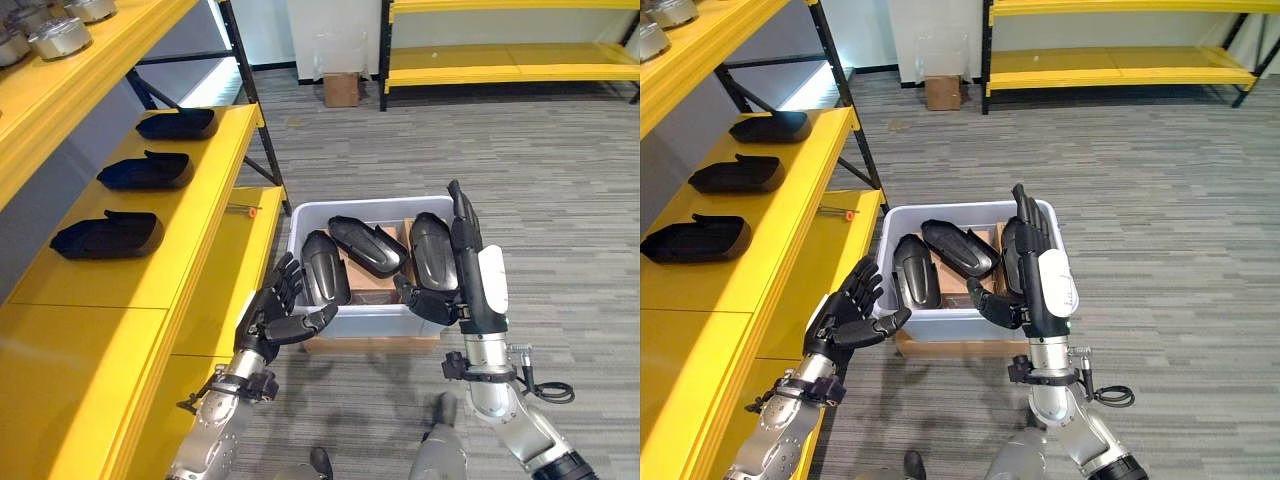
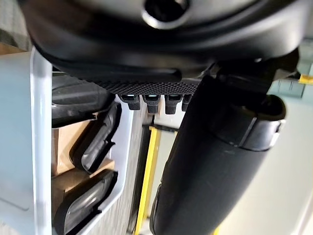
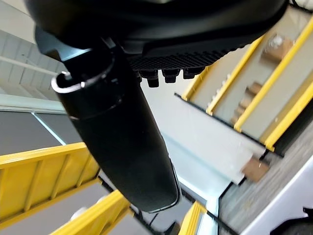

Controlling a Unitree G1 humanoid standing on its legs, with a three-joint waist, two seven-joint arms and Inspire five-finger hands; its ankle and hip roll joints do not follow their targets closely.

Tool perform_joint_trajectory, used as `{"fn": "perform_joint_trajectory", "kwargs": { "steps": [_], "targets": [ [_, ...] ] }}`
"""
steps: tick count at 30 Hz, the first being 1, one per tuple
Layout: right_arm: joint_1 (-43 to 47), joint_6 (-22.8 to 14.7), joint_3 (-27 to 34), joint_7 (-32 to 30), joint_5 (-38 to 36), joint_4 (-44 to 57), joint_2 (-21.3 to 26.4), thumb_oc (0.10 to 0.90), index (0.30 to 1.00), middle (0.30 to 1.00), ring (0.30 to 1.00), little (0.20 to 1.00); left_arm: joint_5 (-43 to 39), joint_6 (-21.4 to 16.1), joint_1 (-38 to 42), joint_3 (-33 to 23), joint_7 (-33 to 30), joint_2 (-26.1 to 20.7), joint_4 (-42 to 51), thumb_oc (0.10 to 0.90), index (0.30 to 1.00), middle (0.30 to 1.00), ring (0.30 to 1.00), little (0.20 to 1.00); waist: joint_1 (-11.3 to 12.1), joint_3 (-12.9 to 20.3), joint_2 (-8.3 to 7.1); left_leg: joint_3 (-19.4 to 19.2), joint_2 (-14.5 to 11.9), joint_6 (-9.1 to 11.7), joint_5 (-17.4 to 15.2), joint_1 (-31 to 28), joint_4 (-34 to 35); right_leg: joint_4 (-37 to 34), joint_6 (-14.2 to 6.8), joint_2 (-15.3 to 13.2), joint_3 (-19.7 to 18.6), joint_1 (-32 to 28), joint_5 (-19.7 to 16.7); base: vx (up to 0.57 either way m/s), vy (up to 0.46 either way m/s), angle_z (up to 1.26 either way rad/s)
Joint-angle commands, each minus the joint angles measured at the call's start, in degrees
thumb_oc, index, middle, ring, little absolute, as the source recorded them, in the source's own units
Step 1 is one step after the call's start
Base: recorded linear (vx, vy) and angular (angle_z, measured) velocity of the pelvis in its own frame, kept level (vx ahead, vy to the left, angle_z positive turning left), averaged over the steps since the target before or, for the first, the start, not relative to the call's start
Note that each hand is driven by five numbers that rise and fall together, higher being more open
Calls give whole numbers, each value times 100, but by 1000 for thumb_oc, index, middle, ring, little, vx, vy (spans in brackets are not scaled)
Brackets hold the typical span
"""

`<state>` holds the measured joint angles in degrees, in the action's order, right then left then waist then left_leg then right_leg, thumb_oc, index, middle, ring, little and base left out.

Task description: Move parts from the plastic box to the shelf.

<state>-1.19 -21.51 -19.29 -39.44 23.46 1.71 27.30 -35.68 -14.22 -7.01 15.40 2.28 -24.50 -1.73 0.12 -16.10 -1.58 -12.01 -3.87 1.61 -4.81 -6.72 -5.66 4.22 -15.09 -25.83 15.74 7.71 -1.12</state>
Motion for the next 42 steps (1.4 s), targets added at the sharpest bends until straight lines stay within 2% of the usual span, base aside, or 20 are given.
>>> {"fn": "perform_joint_trajectory", "kwargs": {
  "steps": [1,3,6,10,12,16,17,21,22,23,25,26,27,28,29,30,32,35,38,42],
  "targets": [
    [544,-184,472,-160,-255,576,-54,900,1000,1000,1000,1000,-194,-741,116,-270,328,-233,1042,900,1000,1000,1000,1000,263,291,-111,-366,59,-284,-1252,-96,-747,-28,136,219,144,217,-886,562,-258,120],
    [566,-80,371,25,-519,513,22,900,1000,1000,1000,1000,-403,-525,32,-311,362,-206,1108,900,1000,1000,1000,1000,286,419,-143,-430,-12,-208,-1385,-133,-985,20,126,316,422,88,-828,603,-246,84],
    [583,-32,219,68,-464,471,58,900,1000,1000,1000,1000,-380,-468,-58,-401,333,-201,1102,900,1000,1000,1000,1000,249,568,-113,-549,-162,-146,-1564,-401,-1029,139,120,417,527,72,-744,458,-102,17],
    [553,-26,126,96,-677,358,116,900,1000,1000,1000,1000,-263,-509,-129,-454,296,-188,1064,900,1000,1000,1000,1000,165,787,-120,-1007,-536,-52,-1701,-537,-1417,230,364,563,732,-27,-575,362,-172,-3],
    [594,-87,70,106,-649,266,135,900,1000,1000,1000,1000,-208,-530,-125,-437,192,-149,997,900,1000,1000,1000,1000,153,899,-100,-1197,-689,32,-1525,-512,-1735,287,520,686,846,-58,-435,309,-212,9],
    [722,-41,-43,-24,-626,75,177,900,1000,1000,1000,1000,-119,-562,-106,-357,54,-127,875,900,1000,1000,1000,1000,172,965,-47,-1375,-804,151,-1093,-213,-2522,359,834,1011,1007,-203,-77,184,-160,14],
    [741,-46,-50,-40,-642,31,187,900,1000,1000,1000,1000,-95,-592,-103,-344,43,-114,845,900,1000,1000,1000,1000,181,952,-40,-1367,-783,136,-1093,-133,-2569,375,860,1045,1012,-215,-52,163,-116,23],
    [758,-20,-37,-98,-648,39,212,900,1000,1000,1000,1000,16,-750,-126,-358,-61,-132,889,900,1000,1000,1000,1000,130,844,31,-1409,-500,-100,-1332,-156,-1971,726,752,945,1038,6,-104,124,13,28],
    [650,104,127,-86,-666,208,223,900,1000,1000,1000,1000,85,-795,-138,-450,-143,-266,1048,900,1000,1000,1000,1000,60,743,66,-1320,-361,-169,-1194,-387,-883,943,623,875,1043,144,-163,101,68,17],
    [642,111,136,-83,-669,218,222,900,1000,1000,1000,1000,80,-796,-139,-452,-150,-273,1055,900,1000,1000,1000,1000,58,736,61,-1314,-348,-168,-1169,-406,-837,948,619,869,1043,141,-162,120,82,39],
    [572,92,214,-48,-668,246,202,900,1000,1000,1000,1000,66,-826,-151,-541,-239,-332,1067,900,1000,1000,1000,1000,83,694,103,-1108,-351,-91,-841,-409,-327,994,582,923,988,128,-108,49,25,50],
    [541,47,246,-11,-682,255,191,900,1000,1000,1000,1000,-16,-854,-156,-605,-256,-364,1031,900,1000,1000,1000,1000,110,662,77,-1018,-387,-12,-451,-357,19,908,656,961,993,81,-138,32,16,21],
    [529,21,247,7,-697,253,193,900,1000,1000,1000,1000,-37,-860,-171,-637,-255,-362,1022,900,1000,1000,1000,1000,136,658,97,-921,-440,58,-295,-317,169,874,663,1013,946,20,-101,102,78,1],
    [489,-51,238,86,-756,263,227,900,1000,1000,1000,1000,-4,-989,-259,-757,-338,-341,978,900,1000,1000,1000,1000,236,648,158,-661,-713,334,312,-136,556,635,738,1236,739,-343,97,124,96,-9],
    [484,-50,236,94,-760,266,236,900,1000,1000,1000,1000,3,-1012,-270,-764,-344,-334,969,900,1000,1000,1000,1000,248,639,172,-650,-756,367,380,-137,604,588,755,1272,723,-408,121,155,161,-27],
    [487,-25,225,116,-753,269,267,900,1000,1000,1000,1000,34,-1134,-277,-773,-364,-274,906,900,1000,1000,1000,1000,283,636,222,-662,-968,476,667,-11,734,475,824,1329,662,-628,265,95,148,-67],
    [528,10,167,109,-746,248,327,900,1000,1000,1000,1000,51,-1267,-245,-776,-447,-166,811,900,1000,1000,1000,1000,312,648,322,-740,-1298,606,988,204,827,413,921,1342,616,-806,461,105,204,-62],
    [617,-34,86,58,-758,173,383,900,1000,1000,1000,1000,-53,-1325,-134,-785,-433,-109,634,900,1000,1000,1000,1000,308,602,396,-803,-1390,645,945,248,733,644,936,1306,618,-797,685,140,234,-38],
    [620,64,129,-14,-780,121,358,900,1000,1000,1000,1000,-43,-1202,12,-688,-420,-100,571,900,1000,1000,1000,1000,264,587,411,-586,-1291,619,837,310,641,967,920,1327,466,-629,773,203,299,-31],
    [462,-38,397,147,-755,77,346,900,1000,1000,1000,1000,-147,-1278,31,-636,-387,-71,515,900,1000,1000,1000,1000,164,504,370,-404,-1057,501,581,406,365,1160,844,1297,173,-482,779,159,247,-16]
  ]
}}
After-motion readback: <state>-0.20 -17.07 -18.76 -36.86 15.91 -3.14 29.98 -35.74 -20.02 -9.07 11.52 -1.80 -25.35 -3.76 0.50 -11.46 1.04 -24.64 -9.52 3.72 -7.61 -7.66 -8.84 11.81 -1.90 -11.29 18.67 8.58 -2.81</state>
